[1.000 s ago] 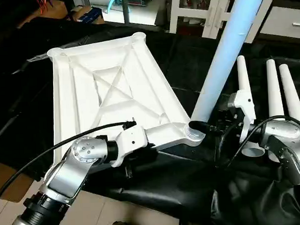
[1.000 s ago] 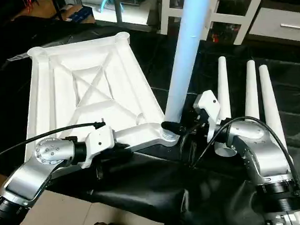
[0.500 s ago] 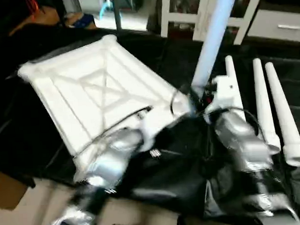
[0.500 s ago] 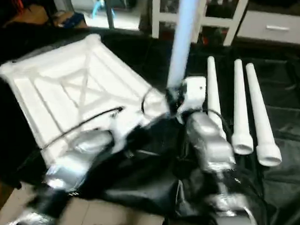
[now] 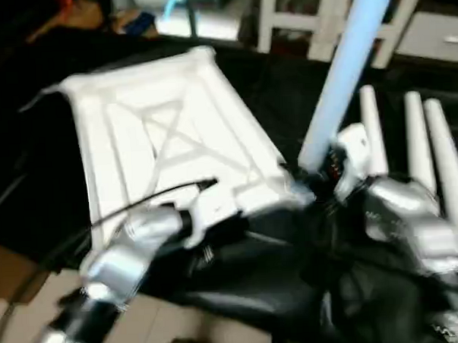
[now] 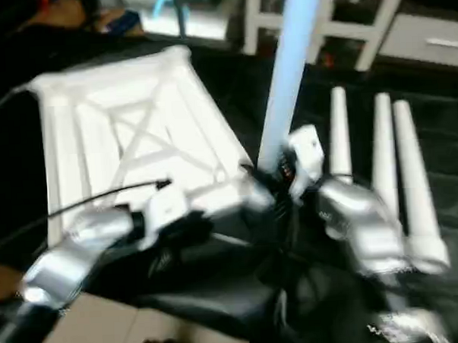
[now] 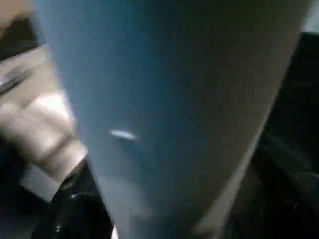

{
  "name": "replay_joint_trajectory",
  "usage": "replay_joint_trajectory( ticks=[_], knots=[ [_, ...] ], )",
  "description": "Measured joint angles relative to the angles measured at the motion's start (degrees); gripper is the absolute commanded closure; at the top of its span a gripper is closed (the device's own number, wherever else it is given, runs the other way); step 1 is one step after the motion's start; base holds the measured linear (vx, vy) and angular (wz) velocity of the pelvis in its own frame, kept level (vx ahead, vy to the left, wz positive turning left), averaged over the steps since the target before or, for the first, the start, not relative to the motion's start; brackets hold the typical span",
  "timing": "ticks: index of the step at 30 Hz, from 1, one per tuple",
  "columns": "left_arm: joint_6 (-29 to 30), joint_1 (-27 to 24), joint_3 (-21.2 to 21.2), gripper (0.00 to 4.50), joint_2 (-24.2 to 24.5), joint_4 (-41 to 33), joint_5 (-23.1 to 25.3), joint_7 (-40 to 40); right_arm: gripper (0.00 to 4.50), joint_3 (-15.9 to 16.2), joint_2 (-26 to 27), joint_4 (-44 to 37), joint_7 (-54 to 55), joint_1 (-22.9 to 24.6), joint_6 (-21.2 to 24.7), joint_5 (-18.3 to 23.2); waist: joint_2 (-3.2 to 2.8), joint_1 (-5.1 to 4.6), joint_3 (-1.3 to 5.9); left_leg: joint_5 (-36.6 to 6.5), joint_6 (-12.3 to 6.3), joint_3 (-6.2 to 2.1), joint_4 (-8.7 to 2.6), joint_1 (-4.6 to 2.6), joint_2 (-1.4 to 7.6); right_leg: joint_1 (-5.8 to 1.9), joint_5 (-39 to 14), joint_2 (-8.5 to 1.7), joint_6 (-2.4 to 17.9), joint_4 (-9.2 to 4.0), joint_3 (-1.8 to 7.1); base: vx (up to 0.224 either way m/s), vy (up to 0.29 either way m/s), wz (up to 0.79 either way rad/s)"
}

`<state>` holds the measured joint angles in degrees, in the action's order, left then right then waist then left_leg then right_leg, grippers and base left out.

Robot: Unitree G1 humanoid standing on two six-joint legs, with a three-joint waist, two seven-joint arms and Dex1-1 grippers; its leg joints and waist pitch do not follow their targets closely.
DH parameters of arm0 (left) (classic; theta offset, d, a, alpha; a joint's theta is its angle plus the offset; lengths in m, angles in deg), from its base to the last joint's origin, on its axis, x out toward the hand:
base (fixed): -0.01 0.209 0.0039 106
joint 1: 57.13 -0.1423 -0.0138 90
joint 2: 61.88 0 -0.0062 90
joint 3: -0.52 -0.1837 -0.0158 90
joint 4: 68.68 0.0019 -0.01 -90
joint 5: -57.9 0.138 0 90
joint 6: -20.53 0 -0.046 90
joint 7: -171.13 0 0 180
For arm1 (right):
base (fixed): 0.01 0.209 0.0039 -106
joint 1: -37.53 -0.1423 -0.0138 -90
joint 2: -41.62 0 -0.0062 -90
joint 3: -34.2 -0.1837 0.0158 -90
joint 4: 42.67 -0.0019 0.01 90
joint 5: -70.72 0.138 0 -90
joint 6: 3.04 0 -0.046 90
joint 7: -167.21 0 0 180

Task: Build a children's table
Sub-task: Rotate leg to tighten

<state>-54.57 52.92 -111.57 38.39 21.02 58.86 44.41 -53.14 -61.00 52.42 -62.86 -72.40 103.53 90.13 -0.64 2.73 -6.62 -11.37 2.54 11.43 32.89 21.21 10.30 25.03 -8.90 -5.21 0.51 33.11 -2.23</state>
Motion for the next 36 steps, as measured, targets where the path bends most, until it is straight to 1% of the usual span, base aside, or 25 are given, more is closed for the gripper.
replay_joint_trajectory(
  ticks=[4,7,9,13,14,15,17,19,21,22,24,27,29,32,33,34,36],
  knots=[
    [-0.72,-0.97,1.19,4.50,1.81,-0.27,-1.70,2.67,1.23,-0.22,-2.14,-1.77,-4.19,1.28,0.05,0.59,0.03,-0.22,0.02,-0.14,-0.23,0.05,0.02,0.00,0.02,0.01,-0.15,0.00,0.24,0.04,-0.02,0.031,0.005,0.00],
    [-2.22,-1.29,1.47,4.50,2.54,0.15,-1.83,2.82,1.23,-0.01,-2.74,-1.65,-5.55,1.77,-1.25,0.28,0.02,-0.44,0.01,-0.13,-0.23,0.05,0.08,-0.06,0.02,-0.07,-0.16,-0.01,0.26,0.04,0.00,0.000,0.000,0.00],
    [-2.95,-1.27,1.44,4.50,2.64,0.70,-1.74,2.74,1.57,0.08,-3.05,-1.46,-5.87,1.83,-1.59,0.25,0.02,-0.59,0.01,-0.12,-0.20,0.06,0.17,-0.13,0.02,-0.16,-0.15,-0.02,0.28,0.08,0.05,0.000,0.000,0.00],
    [-3.55,-1.17,1.40,4.50,2.64,1.19,-1.68,2.72,1.70,0.30,-2.98,-1.44,-6.16,1.87,-1.53,0.54,0.02,-0.73,0.02,-0.10,-0.16,0.07,0.29,-0.13,0.00,-0.19,-0.12,-0.04,0.31,0.13,0.11,0.000,0.000,0.00],
    [-3.55,-1.19,1.38,4.50,2.63,1.18,-1.70,2.75,1.96,0.30,-2.89,-1.41,-6.14,1.89,-1.40,0.66,0.02,-0.73,0.02,-0.10,-0.16,0.07,0.29,-0.13,0.00,-0.20,-0.12,-0.05,0.31,0.13,0.11,0.000,0.000,0.00],
    [-3.55,-1.23,1.38,4.50,2.63,1.17,-1.72,2.82,2.00,0.27,-2.73,-1.41,-6.15,1.90,-1.17,0.81,0.01,-0.74,0.02,-0.09,-0.16,0.07,0.29,-0.13,-0.01,-0.20,-0.12,-0.05,0.31,0.15,0.11,0.000,0.000,0.00],
    [-3.56,-1.23,1.44,4.50,2.64,1.18,-1.73,2.84,2.01,0.25,-1.73,-1.41,-6.17,2.09,-0.83,1.23,0.03,-0.75,0.03,-0.09,-0.16,0.07,0.32,-0.14,0.00,-0.18,-0.12,-0.05,0.31,0.25,0.10,0.000,0.000,0.00],
    [-3.62,-1.21,1.44,4.50,2.63,1.28,-1.74,2.83,2.36,0.06,-1.17,-1.11,-5.80,2.09,-0.59,1.42,0.03,-0.75,0.03,-0.09,-0.16,0.06,0.41,-0.14,0.01,-0.15,-0.12,-0.05,0.31,0.36,0.10,0.000,0.000,0.00],
    [-3.66,-1.09,1.58,4.50,2.63,1.56,-1.72,2.77,2.43,-0.07,-0.31,-0.83,-4.83,2.09,-0.22,1.70,0.03,-0.90,0.04,-0.09,-0.16,0.06,0.53,-0.15,0.03,-0.15,-0.12,-0.05,0.31,0.46,0.11,0.000,0.000,0.00],
    [-3.46,-1.01,1.64,4.50,2.47,1.69,-1.38,2.38,2.43,-0.23,0.60,-0.61,-3.54,2.01,0.27,1.62,0.04,-0.99,0.06,-0.09,-0.16,0.06,0.57,-0.18,0.03,-0.17,-0.12,-0.05,0.31,0.51,0.12,0.000,0.000,0.00],
    [-2.42,-0.62,1.70,4.50,1.86,2.03,-0.85,0.88,2.57,-0.51,2.61,-0.18,-0.07,1.66,1.10,1.10,0.07,-1.17,0.06,-0.10,-0.06,0.06,0.78,-0.23,0.06,-0.17,-0.12,-0.05,0.31,0.79,0.16,0.000,0.000,0.00],
    [2.22,0.89,1.92,4.50,-2.89,2.76,2.06,-5.00,2.61,-2.86,9.84,2.51,12.59,-0.87,3.96,-0.32,0.17,-1.78,0.12,-0.05,0.58,-0.01,0.81,-0.27,0.07,-0.16,-0.14,-0.05,0.28,0.85,0.13,-0.019,-0.001,-0.02],
    [5.97,1.84,1.70,4.50,-6.95,3.08,3.84,-8.99,2.61,-4.20,14.04,4.29,20.48,-2.57,4.56,-1.66,0.19,-2.21,0.12,0.04,0.74,-0.07,0.81,-0.27,0.06,-0.16,-0.25,-0.05,0.09,0.82,0.12,-0.060,0.000,-0.06],
    [11.84,4.41,0.73,4.50,-14.88,5.61,6.84,-16.73,2.61,-6.53,19.30,8.60,33.21,-6.10,3.67,-3.98,0.24,-2.42,0.15,0.08,0.80,-0.13,0.79,-0.31,0.02,-0.18,-0.30,-0.05,0.02,0.59,0.13,0.000,0.000,0.00],
    [13.55,5.29,0.56,4.50,-18.06,6.88,7.44,-19.52,2.61,-7.26,20.99,10.36,37.23,-7.25,2.80,-4.38,0.24,-2.45,0.17,0.08,0.80,-0.16,0.73,-0.29,0.01,-0.21,-0.31,-0.05,-0.01,0.33,0.07,0.000,0.000,0.00],
    [14.10,5.66,0.55,4.50,-20.11,7.75,7.67,-21.53,2.61,-7.90,21.70,11.54,39.56,-8.02,2.23,-4.57,0.26,-2.41,0.18,0.08,0.79,-0.21,0.64,-0.23,0.01,-0.27,-0.31,-0.04,-0.01,0.06,-0.01,0.000,0.000,0.00],
    [14.50,6.52,0.21,4.50,-22.57,9.52,7.75,-23.94,2.61,-9.06,23.05,14.41,42.39,-9.55,0.42,-5.50,0.45,-2.42,0.23,0.09,0.78,-0.22,0.58,-0.18,-0.02,-0.33,-0.31,-0.04,-0.02,-0.18,-0.03,0.000,0.000,0.00]
  ],
)
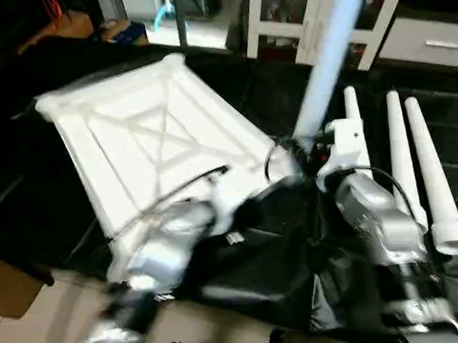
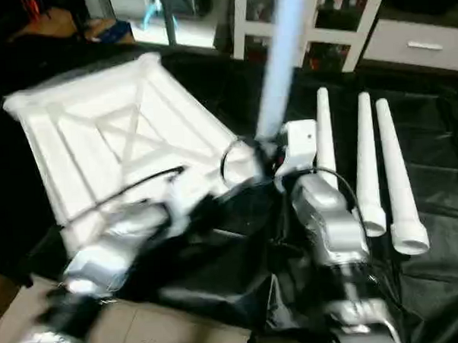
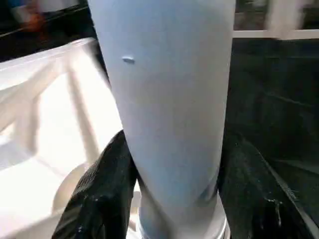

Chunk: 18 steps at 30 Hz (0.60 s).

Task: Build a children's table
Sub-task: Rotate leg to tighten

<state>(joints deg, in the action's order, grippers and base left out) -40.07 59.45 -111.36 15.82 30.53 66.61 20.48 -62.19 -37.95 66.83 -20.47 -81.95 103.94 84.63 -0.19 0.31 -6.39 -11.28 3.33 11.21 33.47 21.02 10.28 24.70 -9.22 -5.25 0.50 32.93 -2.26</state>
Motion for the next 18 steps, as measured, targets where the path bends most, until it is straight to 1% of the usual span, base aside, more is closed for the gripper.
replay_joint_trajectory(
  ticks=[2,4,5,6,7,8,9,10,11,12,13,15,18],
  knots=[
    [0.02,0.30,-0.10,4.50,-0.09,0.44,0.03,-0.18,2.61,-0.01,0.42,1.05,0.48,-0.38,-1.01,-0.50,0.12,-0.04,0.04,0.00,-0.01,-0.03,0.03,0.02,-0.04,-0.04,0.00,-0.01,-0.01,-0.07,0.01,0.000,0.000,0.00],
    [-0.56,0.14,-0.40,4.50,1.29,-0.26,0.01,0.85,2.61,0.24,-0.10,0.97,-2.21,-0.47,-1.45,-0.84,0.18,-0.07,0.04,0.00,-0.01,-0.07,-0.02,0.09,-0.05,-0.02,0.00,-0.01,-0.01,-0.27,-0.02,0.000,0.000,0.00],
    [-1.60,-0.30,-0.53,4.50,3.31,-0.98,-0.07,2.46,2.61,0.98,-1.76,0.52,-5.05,-0.14,-1.50,-0.85,0.20,-0.24,0.02,0.00,-0.02,-0.07,-0.08,0.13,-0.06,0.07,0.01,-0.01,-0.02,-0.32,-0.01,0.000,0.000,0.00],
    [-4.00,-1.91,-0.65,4.50,6.23,-3.22,-1.14,5.73,2.61,2.76,-4.78,-1.31,-11.33,1.59,-1.67,-0.20,0.20,-0.22,0.01,0.00,-0.02,-0.13,-0.13,0.22,-0.07,0.19,0.04,-0.01,-0.05,-0.35,-0.06,0.000,0.000,0.00],
    [-5.87,-3.02,-0.57,4.50,9.27,-4.69,-1.89,8.32,2.26,3.90,-7.24,-2.81,-16.02,2.89,-1.93,0.17,0.19,-0.13,0.01,0.00,-0.02,-0.14,-0.19,0.35,-0.08,0.19,0.18,-0.01,-0.14,-0.34,-0.06,0.000,0.000,0.00],
    [-7.61,-3.85,-0.30,4.50,11.57,-5.70,-2.84,10.52,2.05,4.97,-9.09,-4.00,-19.95,3.90,-2.05,1.00,0.18,-0.13,0.02,0.00,-0.02,-0.14,-0.22,0.28,-0.08,0.17,0.44,-0.01,-0.21,-0.27,-0.03,0.000,0.000,0.00],
    [-9.15,-4.40,0.71,4.50,13.66,-6.17,-3.88,13.05,1.92,5.31,-10.22,-5.11,-23.34,4.66,-1.93,2.11,0.18,0.03,0.01,0.00,-0.02,-0.14,-0.23,0.12,-0.06,0.25,0.81,-0.01,-0.27,-0.19,-0.03,0.056,-0.025,0.04],
    [-9.87,-4.81,0.87,4.50,14.82,-6.77,-4.65,14.91,1.85,5.54,-11.20,-5.63,-25.48,5.07,-1.57,2.89,0.12,0.15,-0.02,0.00,-0.01,-0.11,-0.30,0.14,-0.04,0.33,0.88,-0.01,-0.27,-0.09,-0.02,0.069,-0.032,0.09],
    [-10.35,-5.26,0.92,4.50,15.94,-7.44,-5.16,16.66,1.85,5.79,-12.46,-6.16,-27.77,5.50,-1.05,3.89,0.01,0.55,-0.08,0.01,-0.01,-0.07,-0.34,0.14,-0.03,0.34,1.08,-0.01,0.06,0.02,0.00,0.069,-0.032,0.09],
    [-11.38,-6.45,0.77,4.50,17.68,-8.71,-6.68,19.60,1.56,6.74,-16.27,-8.61,-32.97,7.03,-0.26,5.44,-0.28,1.47,-0.19,0.01,-0.02,0.12,-0.42,0.16,0.08,0.33,0.89,-0.01,-0.19,0.08,0.03,0.073,-0.021,0.12],
    [-12.28,-7.13,0.87,4.50,19.22,-9.54,-7.90,21.60,1.48,7.37,-18.81,-10.70,-37.07,8.27,0.41,6.63,-0.32,2.01,-0.22,0.11,-0.20,0.21,-0.53,0.18,0.14,0.36,0.71,0.00,-0.24,0.12,0.00,0.091,-0.010,0.10],
    [-12.85,-8.07,1.76,4.50,21.38,-10.57,-9.96,24.94,1.48,8.09,-22.39,-13.35,-42.85,9.64,1.37,8.11,-0.33,2.50,-0.22,0.03,-0.59,0.23,-0.65,0.19,0.18,0.40,0.42,0.05,-0.09,0.17,0.00,0.089,-0.008,0.06],
    [-13.32,-8.20,1.98,4.50,22.87,-10.73,-11.68,26.72,1.48,8.09,-24.60,-14.67,-47.34,10.12,1.41,8.60,-0.35,2.67,-0.23,-0.12,-0.85,0.25,-0.64,0.33,0.18,0.55,0.26,0.05,0.17,0.25,-0.02,0.039,-0.001,0.01]
  ],
)
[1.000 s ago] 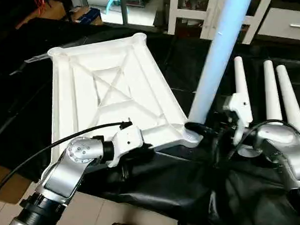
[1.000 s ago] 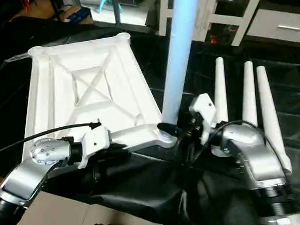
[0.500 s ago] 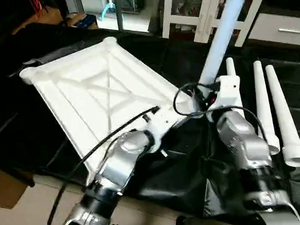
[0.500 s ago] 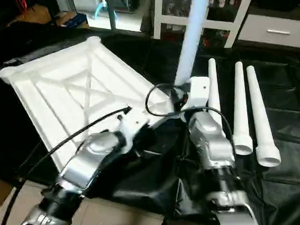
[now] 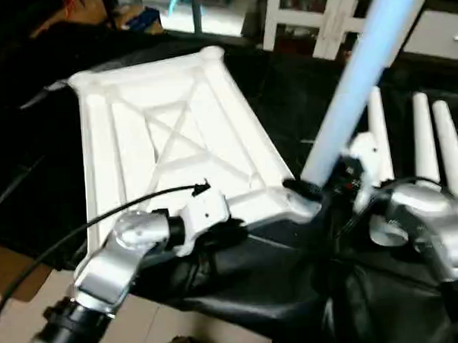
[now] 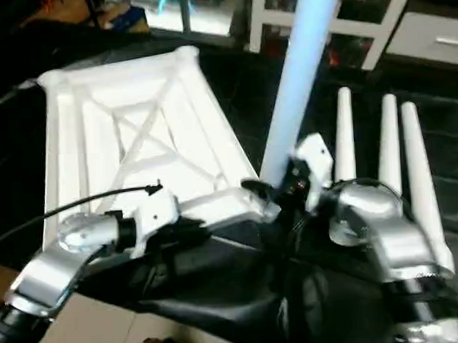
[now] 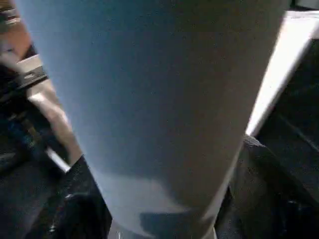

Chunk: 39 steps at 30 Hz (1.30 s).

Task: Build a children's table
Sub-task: Rotate leg to tighten

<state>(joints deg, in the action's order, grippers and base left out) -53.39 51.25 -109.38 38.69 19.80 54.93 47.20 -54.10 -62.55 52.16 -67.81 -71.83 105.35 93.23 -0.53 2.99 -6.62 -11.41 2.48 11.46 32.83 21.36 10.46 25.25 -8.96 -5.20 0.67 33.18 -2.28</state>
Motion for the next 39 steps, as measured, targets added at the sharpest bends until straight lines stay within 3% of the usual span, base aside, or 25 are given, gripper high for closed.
replay_joint_trajectory(
  ticks=[5,7,17,21,26,29,33,36,38,39],
  knots=[
    [-1.12,-0.29,0.39,4.50,1.26,0.36,-0.59,1.18,1.73,-0.02,-0.45,-0.20,-2.73,0.77,0.20,1.78,-0.04,-0.01,-0.03,-0.01,-0.01,0.01,0.16,-0.04,0.02,-0.09,-0.07,-0.02,0.12,0.01,0.02,0.000,0.000,0.00],
    [-1.26,-0.29,0.30,4.50,1.27,0.60,-0.60,1.25,2.07,0.01,-0.51,-0.31,-3.00,1.17,0.34,2.15,-0.05,-0.05,-0.03,-0.01,0.00,0.01,0.28,-0.12,0.02,-0.23,-0.06,-0.03,0.12,0.03,0.06,0.000,0.000,0.00],
    [-1.14,-0.31,0.15,4.50,1.54,0.63,-0.73,1.25,2.49,0.01,0.15,-0.79,-2.21,1.25,1.44,1.94,-0.03,-0.42,-0.02,0.01,0.02,0.04,0.45,-0.21,0.00,-0.35,0.00,-0.06,0.20,0.16,0.13,0.000,0.000,0.00],
    [0.75,0.43,0.50,4.50,0.33,1.25,0.40,-1.12,2.51,-0.09,4.55,0.18,5.67,-0.07,3.06,0.10,0.01,-1.23,0.00,-0.10,0.32,0.02,0.79,-0.34,0.05,-0.40,0.00,-0.06,0.20,0.58,0.18,0.000,0.000,0.00],
    [7.91,3.64,0.74,4.50,-7.44,3.47,4.31,-10.64,2.51,-3.87,16.16,4.52,27.45,-4.59,5.33,-3.41,0.17,-2.59,0.07,0.17,0.98,-0.15,0.81,-0.38,0.03,-0.40,-0.16,-0.06,-0.07,0.65,0.14,-0.036,-0.001,-0.04],
    [12.77,6.28,-0.75,4.50,-15.08,5.73,7.62,-18.82,2.51,-6.42,21.66,9.87,39.76,-8.27,2.67,-5.49,0.24,-2.84,0.07,0.18,0.99,-0.29,0.68,-0.43,0.00,-0.38,-0.22,-0.03,-0.17,0.11,0.01,-0.039,0.005,-0.03],
    [15.80,8.71,-1.28,4.50,-21.68,9.60,9.44,-25.21,2.51,-8.48,25.59,16.70,49.29,-12.42,-1.71,-8.24,0.39,-2.97,0.13,0.19,0.98,-0.36,0.74,-0.35,-0.09,-0.39,-0.22,-0.03,-0.17,-0.29,0.00,0.000,0.000,0.00],
    [14.89,8.65,-1.52,4.50,-21.28,9.81,9.42,-24.98,2.51,-7.48,25.13,17.85,47.17,-12.72,-4.20,-9.79,0.38,-3.02,0.11,0.19,0.97,-0.51,0.63,-0.25,-0.14,-0.37,-0.22,-0.03,-0.18,-0.71,-0.12,0.000,0.000,0.00],
    [12.91,7.95,-1.74,4.50,-18.25,8.85,9.01,-22.47,2.51,-5.44,22.00,17.10,41.08,-11.51,-5.24,-9.94,0.36,-3.16,0.09,0.19,0.96,-0.52,0.46,-0.18,-0.16,-0.31,-0.19,-0.02,-0.18,-0.94,-0.16,0.000,0.000,0.00],
    [10.19,6.53,-1.84,4.50,-15.36,7.28,8.02,-19.63,2.17,-3.74,19.62,15.19,35.64,-9.88,-5.50,-9.57,0.30,-3.17,0.05,0.20,0.96,-0.52,0.30,-0.18,-0.18,-0.29,-0.03,-0.02,-0.18,-1.04,-0.14,0.000,0.000,0.00]
  ],
)
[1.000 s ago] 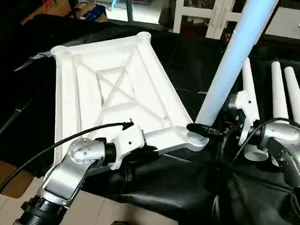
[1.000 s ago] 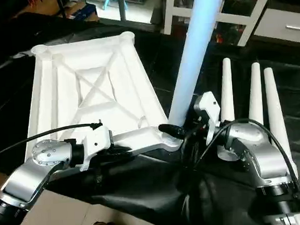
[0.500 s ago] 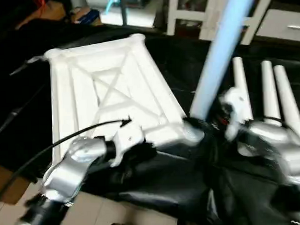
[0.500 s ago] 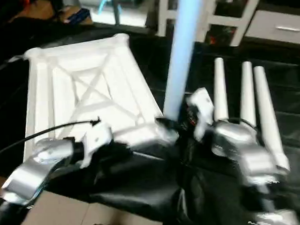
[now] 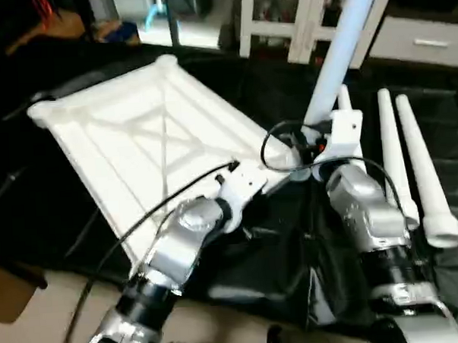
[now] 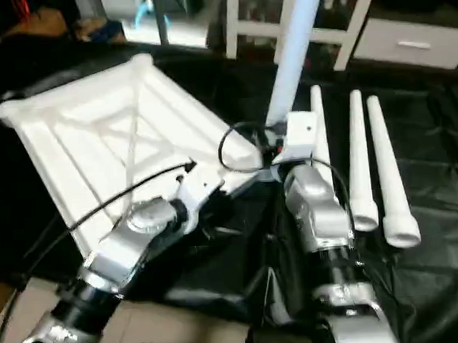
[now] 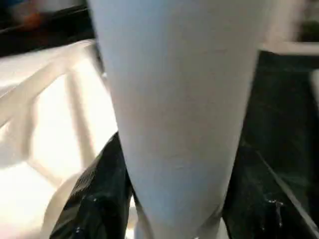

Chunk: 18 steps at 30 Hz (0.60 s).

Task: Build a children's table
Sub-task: Rotate leg to tighten

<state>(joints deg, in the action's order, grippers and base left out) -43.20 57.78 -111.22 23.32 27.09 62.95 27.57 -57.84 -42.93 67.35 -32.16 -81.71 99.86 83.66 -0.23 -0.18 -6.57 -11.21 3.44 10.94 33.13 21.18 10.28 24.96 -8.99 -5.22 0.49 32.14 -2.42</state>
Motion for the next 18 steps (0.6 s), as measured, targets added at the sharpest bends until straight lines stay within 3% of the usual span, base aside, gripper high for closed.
replay_joint_trajectory(
  ticks=[2,6,12,18],
  knots=[
    [-2.82,-1.05,0.26,4.50,4.05,-1.32,-1.08,3.74,1.85,1.52,-2.86,-2.66,-6.38,1.66,0.05,0.67,0.00,0.23,0.00,0.01,-0.01,0.05,0.01,-0.04,-0.04,0.00,1.06,-0.02,0.05,0.01,0.11,0.000,0.000,0.00],
    [-7.92,-4.48,1.12,4.50,11.19,-5.08,-4.14,12.93,1.44,4.20,-11.02,-8.94,-20.92,6.48,-0.01,3.89,-0.35,1.80,-0.08,0.05,-0.07,0.52,-0.42,-0.10,0.30,0.08,1.31,0.01,-0.16,0.20,0.10,0.071,-0.030,0.09],
    [-10.22,-6.06,2.35,4.50,14.79,-6.42,-7.23,17.36,1.32,4.27,-16.32,-13.24,-29.73,8.04,0.19,6.78,-0.43,2.25,-0.11,-0.03,-0.69,0.66,-0.40,0.04,0.40,0.48,0.48,0.06,0.62,0.92,0.07,0.035,-0.004,0.00],
    [-11.67,-6.47,2.39,4.50,15.87,-5.83,-7.78,18.41,1.32,4.10,-20.12,-14.82,-35.15,9.30,0.35,8.67,-0.43,2.34,-0.12,-0.03,-0.68,0.65,-0.24,-0.12,0.44,0.26,0.40,0.06,0.62,0.95,0.08,0.000,0.000,0.00]
  ],
)
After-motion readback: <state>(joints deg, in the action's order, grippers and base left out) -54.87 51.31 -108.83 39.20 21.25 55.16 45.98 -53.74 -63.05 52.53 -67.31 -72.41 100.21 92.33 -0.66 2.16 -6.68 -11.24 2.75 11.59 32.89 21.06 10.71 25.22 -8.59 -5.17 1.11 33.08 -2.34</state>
